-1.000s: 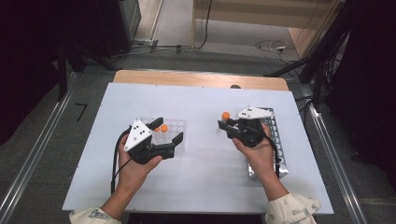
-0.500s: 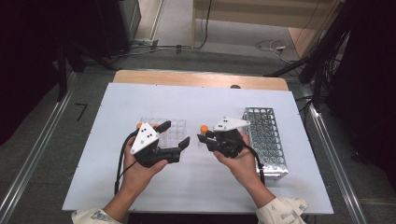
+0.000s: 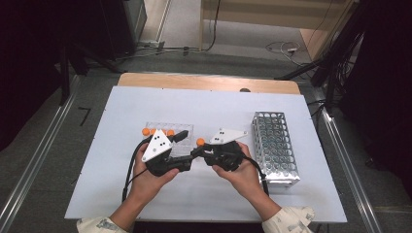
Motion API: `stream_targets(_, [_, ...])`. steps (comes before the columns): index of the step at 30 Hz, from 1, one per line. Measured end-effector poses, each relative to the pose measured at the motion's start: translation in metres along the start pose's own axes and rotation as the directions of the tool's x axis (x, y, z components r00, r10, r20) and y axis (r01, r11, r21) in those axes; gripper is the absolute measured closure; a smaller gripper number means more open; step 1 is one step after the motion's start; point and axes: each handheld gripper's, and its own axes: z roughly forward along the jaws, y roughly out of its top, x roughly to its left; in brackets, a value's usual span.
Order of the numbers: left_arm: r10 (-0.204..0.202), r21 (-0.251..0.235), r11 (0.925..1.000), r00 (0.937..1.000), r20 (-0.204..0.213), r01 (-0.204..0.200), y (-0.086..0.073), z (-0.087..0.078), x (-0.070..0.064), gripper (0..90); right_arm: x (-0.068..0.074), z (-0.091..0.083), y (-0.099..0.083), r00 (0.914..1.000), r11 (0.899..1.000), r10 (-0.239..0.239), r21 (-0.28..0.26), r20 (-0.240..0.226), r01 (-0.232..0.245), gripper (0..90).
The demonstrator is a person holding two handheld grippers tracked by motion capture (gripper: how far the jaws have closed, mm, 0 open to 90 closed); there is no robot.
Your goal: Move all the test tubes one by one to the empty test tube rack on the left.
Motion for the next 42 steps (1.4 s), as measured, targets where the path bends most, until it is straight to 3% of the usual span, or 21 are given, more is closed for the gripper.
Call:
stream_targets(4, [-0.002,0.010,0.9999,0.9998,0.018,0.002,-0.002,0.001,0.001,47.3,0.004,0.002,0.000,0.9998,1.000,-0.013,0.002,-0.012,0.014,71.8])
stream_targets(20, [0.037,0.038,0.9985,0.9987,0.034,-0.039,-0.004,0.004,-0.001,68.9,0.010,0.005,0.001,0.9991,1.000,-0.022,0.009,-0.036,0.022,71.8])
stream_targets(37, [0.033,0.038,0.9987,0.9986,0.041,-0.035,-0.005,0.004,0.000,71.7,0.010,0.006,0.000,0.9991,1.000,-0.010,0.005,-0.042,0.010,71.1])
stream_targets(39, [0.033,0.035,0.9988,0.9986,0.040,-0.035,-0.004,0.003,0.001,71.7,0.010,0.006,0.000,0.9986,1.000,-0.004,0.002,-0.052,0.004,65.9])
stream_targets(42, [0.026,0.025,0.9993,0.9992,0.031,-0.027,-0.002,0.002,0.003,71.7,0.012,0.007,0.000,0.9981,1.000,0.001,-0.005,-0.062,-0.001,47.7])
